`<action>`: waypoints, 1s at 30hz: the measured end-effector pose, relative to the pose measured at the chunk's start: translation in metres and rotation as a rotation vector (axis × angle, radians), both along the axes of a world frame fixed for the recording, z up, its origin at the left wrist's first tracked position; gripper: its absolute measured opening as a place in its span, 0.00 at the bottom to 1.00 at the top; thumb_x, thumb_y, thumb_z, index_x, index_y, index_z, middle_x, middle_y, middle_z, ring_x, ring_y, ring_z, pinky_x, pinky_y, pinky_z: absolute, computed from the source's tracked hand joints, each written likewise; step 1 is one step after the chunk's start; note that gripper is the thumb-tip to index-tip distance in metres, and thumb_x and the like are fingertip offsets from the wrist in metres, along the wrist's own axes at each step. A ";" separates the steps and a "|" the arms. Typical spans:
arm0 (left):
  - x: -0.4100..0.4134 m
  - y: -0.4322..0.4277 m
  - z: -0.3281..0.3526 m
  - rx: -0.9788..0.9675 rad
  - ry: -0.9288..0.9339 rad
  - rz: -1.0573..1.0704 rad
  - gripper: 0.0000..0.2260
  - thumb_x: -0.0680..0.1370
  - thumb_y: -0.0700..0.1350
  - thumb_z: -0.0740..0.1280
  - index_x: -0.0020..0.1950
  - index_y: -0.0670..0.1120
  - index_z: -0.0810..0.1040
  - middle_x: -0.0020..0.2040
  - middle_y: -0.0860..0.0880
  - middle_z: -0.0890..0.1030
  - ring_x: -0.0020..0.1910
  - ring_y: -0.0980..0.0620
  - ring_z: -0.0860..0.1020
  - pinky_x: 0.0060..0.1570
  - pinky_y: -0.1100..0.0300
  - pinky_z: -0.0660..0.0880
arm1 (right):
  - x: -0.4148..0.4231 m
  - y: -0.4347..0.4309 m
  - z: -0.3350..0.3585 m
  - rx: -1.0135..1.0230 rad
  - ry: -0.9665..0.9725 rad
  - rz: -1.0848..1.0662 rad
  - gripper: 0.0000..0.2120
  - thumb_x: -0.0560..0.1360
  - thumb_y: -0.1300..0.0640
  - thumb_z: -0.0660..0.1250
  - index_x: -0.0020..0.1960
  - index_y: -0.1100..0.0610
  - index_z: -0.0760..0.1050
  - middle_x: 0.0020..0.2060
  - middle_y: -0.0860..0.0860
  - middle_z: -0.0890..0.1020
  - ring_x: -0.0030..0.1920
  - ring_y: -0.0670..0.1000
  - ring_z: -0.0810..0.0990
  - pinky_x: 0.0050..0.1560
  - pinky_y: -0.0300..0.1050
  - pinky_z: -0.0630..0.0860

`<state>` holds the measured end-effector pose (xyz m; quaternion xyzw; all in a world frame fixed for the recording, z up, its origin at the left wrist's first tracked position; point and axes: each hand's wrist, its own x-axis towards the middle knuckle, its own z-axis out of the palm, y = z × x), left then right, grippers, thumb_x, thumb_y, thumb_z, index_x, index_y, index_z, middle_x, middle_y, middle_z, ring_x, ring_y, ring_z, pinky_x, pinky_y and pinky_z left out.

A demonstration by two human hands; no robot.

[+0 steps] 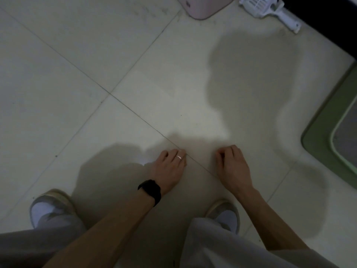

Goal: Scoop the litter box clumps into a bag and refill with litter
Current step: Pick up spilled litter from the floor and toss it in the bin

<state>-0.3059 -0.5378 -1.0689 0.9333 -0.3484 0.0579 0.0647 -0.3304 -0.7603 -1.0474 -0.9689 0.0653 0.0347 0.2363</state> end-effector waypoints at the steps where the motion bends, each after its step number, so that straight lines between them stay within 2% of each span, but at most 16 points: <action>1: -0.001 0.000 -0.001 0.009 0.002 0.001 0.13 0.81 0.42 0.59 0.51 0.40 0.83 0.53 0.43 0.82 0.48 0.44 0.75 0.47 0.51 0.70 | 0.003 0.002 0.002 0.014 0.007 -0.009 0.12 0.79 0.53 0.58 0.45 0.60 0.74 0.43 0.56 0.76 0.43 0.57 0.74 0.43 0.52 0.75; 4: 0.004 0.004 0.002 0.007 0.043 0.045 0.10 0.79 0.39 0.60 0.51 0.40 0.82 0.55 0.42 0.81 0.49 0.43 0.77 0.50 0.52 0.67 | 0.013 0.006 0.006 0.066 0.015 -0.036 0.05 0.79 0.59 0.64 0.46 0.59 0.74 0.44 0.55 0.75 0.44 0.56 0.74 0.45 0.52 0.74; 6: 0.019 0.010 0.010 -0.030 0.094 0.174 0.05 0.75 0.39 0.65 0.48 0.42 0.80 0.55 0.43 0.80 0.49 0.43 0.76 0.49 0.53 0.65 | 0.020 0.006 0.010 0.110 0.000 -0.054 0.04 0.79 0.60 0.65 0.45 0.58 0.73 0.44 0.54 0.75 0.45 0.56 0.74 0.46 0.50 0.73; 10: 0.076 0.013 0.036 -0.169 0.133 0.445 0.06 0.78 0.40 0.61 0.47 0.42 0.77 0.56 0.44 0.77 0.49 0.44 0.70 0.46 0.52 0.64 | 0.043 0.004 0.024 0.196 -0.048 -0.109 0.07 0.81 0.56 0.61 0.44 0.54 0.70 0.43 0.47 0.71 0.44 0.51 0.71 0.45 0.43 0.67; 12: 0.112 0.006 0.054 -0.249 0.183 0.531 0.03 0.79 0.38 0.63 0.49 0.42 0.76 0.56 0.44 0.75 0.49 0.44 0.71 0.46 0.52 0.66 | 0.064 0.001 0.035 0.235 -0.116 -0.142 0.09 0.80 0.53 0.58 0.45 0.55 0.72 0.42 0.45 0.70 0.43 0.48 0.71 0.44 0.38 0.64; 14: 0.151 -0.006 0.075 -0.318 0.205 0.547 0.03 0.80 0.39 0.61 0.49 0.43 0.74 0.55 0.45 0.74 0.47 0.43 0.73 0.43 0.50 0.71 | 0.094 -0.003 0.053 0.257 -0.144 -0.167 0.09 0.81 0.53 0.58 0.48 0.55 0.74 0.44 0.44 0.71 0.43 0.46 0.72 0.45 0.36 0.64; 16: 0.194 -0.020 0.107 -0.388 0.247 0.532 0.05 0.82 0.43 0.57 0.50 0.47 0.71 0.53 0.49 0.73 0.43 0.45 0.74 0.40 0.49 0.73 | 0.134 -0.007 0.079 0.309 -0.143 -0.187 0.05 0.82 0.54 0.60 0.49 0.52 0.73 0.45 0.43 0.72 0.44 0.42 0.74 0.46 0.34 0.66; 18: 0.239 -0.036 0.147 -0.429 0.247 0.482 0.05 0.83 0.45 0.54 0.49 0.51 0.67 0.50 0.53 0.72 0.41 0.48 0.74 0.38 0.52 0.71 | 0.180 -0.014 0.114 0.338 -0.241 -0.173 0.03 0.81 0.55 0.61 0.49 0.50 0.72 0.45 0.42 0.72 0.46 0.40 0.74 0.45 0.29 0.65; 20: 0.281 -0.050 0.197 -0.456 0.171 0.399 0.05 0.83 0.46 0.54 0.49 0.53 0.65 0.47 0.54 0.73 0.39 0.51 0.72 0.36 0.54 0.67 | 0.231 -0.020 0.158 0.355 -0.381 -0.154 0.03 0.81 0.56 0.62 0.48 0.51 0.72 0.43 0.43 0.72 0.43 0.39 0.73 0.45 0.24 0.64; 23: 0.339 -0.067 0.269 -0.471 0.035 0.309 0.06 0.84 0.49 0.51 0.48 0.52 0.65 0.42 0.55 0.73 0.35 0.53 0.71 0.33 0.53 0.65 | 0.305 -0.026 0.226 0.346 -0.604 -0.100 0.04 0.81 0.57 0.62 0.48 0.53 0.72 0.42 0.45 0.72 0.39 0.40 0.68 0.42 0.29 0.64; 25: 0.373 -0.077 0.305 -0.441 -0.017 0.288 0.07 0.84 0.50 0.50 0.50 0.52 0.65 0.40 0.55 0.72 0.34 0.53 0.72 0.32 0.52 0.67 | 0.348 -0.026 0.263 0.317 -0.713 -0.053 0.05 0.82 0.56 0.61 0.47 0.54 0.72 0.42 0.44 0.70 0.41 0.42 0.70 0.43 0.33 0.63; 27: 0.404 -0.084 0.328 -0.385 -0.023 0.299 0.08 0.85 0.51 0.50 0.50 0.51 0.64 0.38 0.56 0.71 0.34 0.51 0.72 0.33 0.52 0.67 | 0.388 -0.026 0.289 0.275 -0.820 -0.007 0.07 0.82 0.56 0.60 0.48 0.57 0.73 0.44 0.45 0.72 0.43 0.47 0.73 0.45 0.37 0.67; 28: 0.417 -0.087 0.334 -0.351 -0.014 0.308 0.09 0.85 0.52 0.50 0.50 0.50 0.64 0.36 0.54 0.71 0.33 0.48 0.71 0.33 0.51 0.67 | 0.406 -0.026 0.296 0.253 -0.807 -0.002 0.08 0.83 0.55 0.59 0.49 0.58 0.73 0.45 0.47 0.72 0.44 0.49 0.74 0.47 0.40 0.70; 30: 0.439 -0.091 0.337 -0.297 0.005 0.315 0.11 0.85 0.52 0.49 0.50 0.47 0.63 0.33 0.52 0.70 0.32 0.43 0.70 0.34 0.49 0.69 | 0.436 -0.027 0.303 0.212 -0.644 -0.021 0.10 0.84 0.52 0.55 0.50 0.57 0.71 0.48 0.49 0.72 0.47 0.51 0.75 0.50 0.45 0.72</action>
